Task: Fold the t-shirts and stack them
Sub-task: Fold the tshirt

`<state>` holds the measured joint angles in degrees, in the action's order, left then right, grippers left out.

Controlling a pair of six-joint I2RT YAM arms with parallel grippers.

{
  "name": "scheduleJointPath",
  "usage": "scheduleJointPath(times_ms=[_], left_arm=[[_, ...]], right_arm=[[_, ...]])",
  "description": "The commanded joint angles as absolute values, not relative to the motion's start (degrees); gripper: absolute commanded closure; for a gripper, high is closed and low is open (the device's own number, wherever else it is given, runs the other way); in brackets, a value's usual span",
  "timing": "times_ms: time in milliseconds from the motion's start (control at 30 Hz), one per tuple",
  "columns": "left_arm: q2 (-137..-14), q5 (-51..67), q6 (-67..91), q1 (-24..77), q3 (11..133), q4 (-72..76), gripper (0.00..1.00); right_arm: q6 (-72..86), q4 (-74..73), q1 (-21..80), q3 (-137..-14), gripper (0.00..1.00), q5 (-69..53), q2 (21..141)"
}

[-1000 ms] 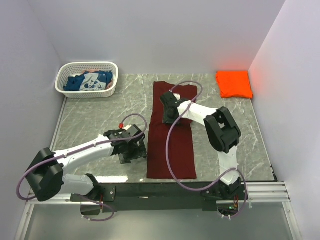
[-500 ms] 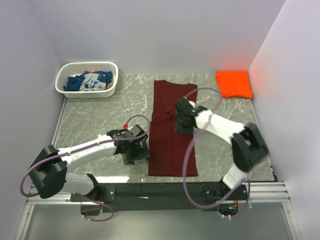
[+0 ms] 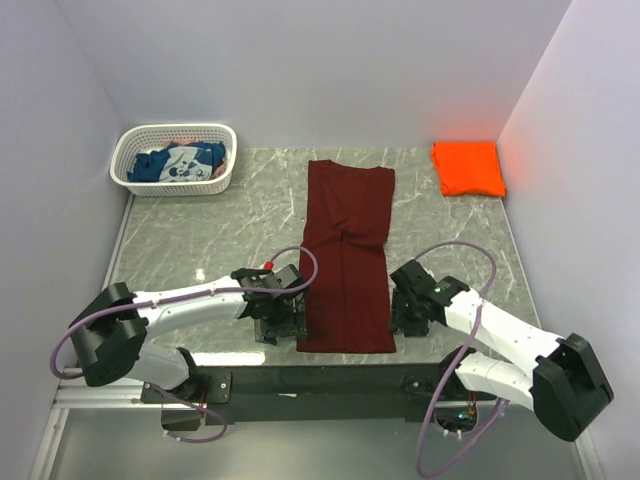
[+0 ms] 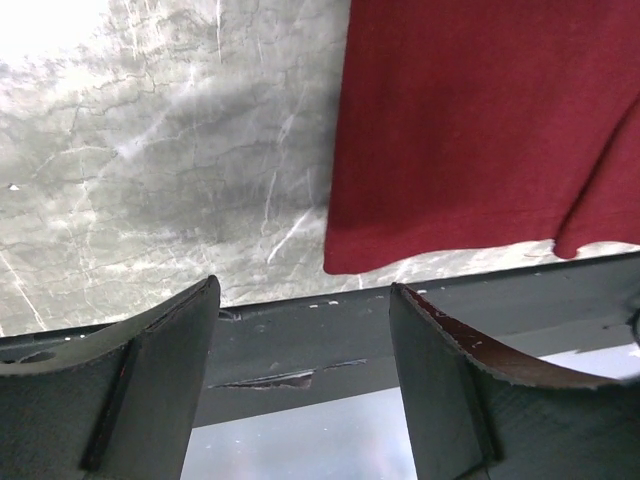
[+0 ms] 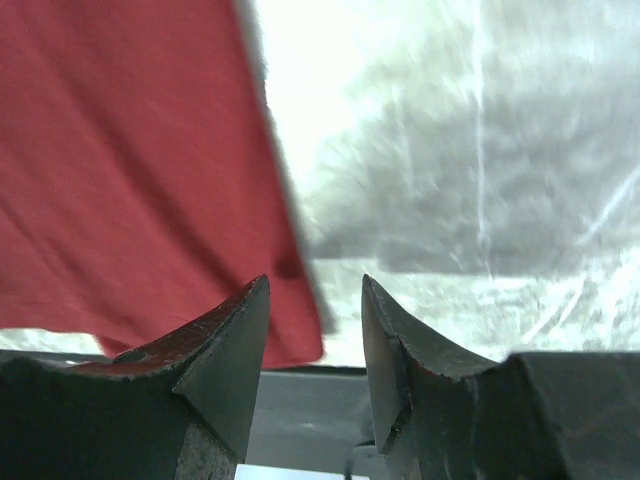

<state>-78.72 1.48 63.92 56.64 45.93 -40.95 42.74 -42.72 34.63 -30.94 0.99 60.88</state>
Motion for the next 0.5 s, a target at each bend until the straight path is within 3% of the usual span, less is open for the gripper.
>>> scheduleJointPath(times_ms=[0,467], left_arm=[[-80.2,2.1,63.5,57.5,48.0,-40.5,0.26],[-82.7,2.2,62.9,58.2,49.6,-40.9,0.27]], right_arm=[[45.5,-43.5,35.1,-28.9,0.51,0.1,57.6],[48.0,-40.6,37.3,-24.6,0.54,-5.1,57.1]])
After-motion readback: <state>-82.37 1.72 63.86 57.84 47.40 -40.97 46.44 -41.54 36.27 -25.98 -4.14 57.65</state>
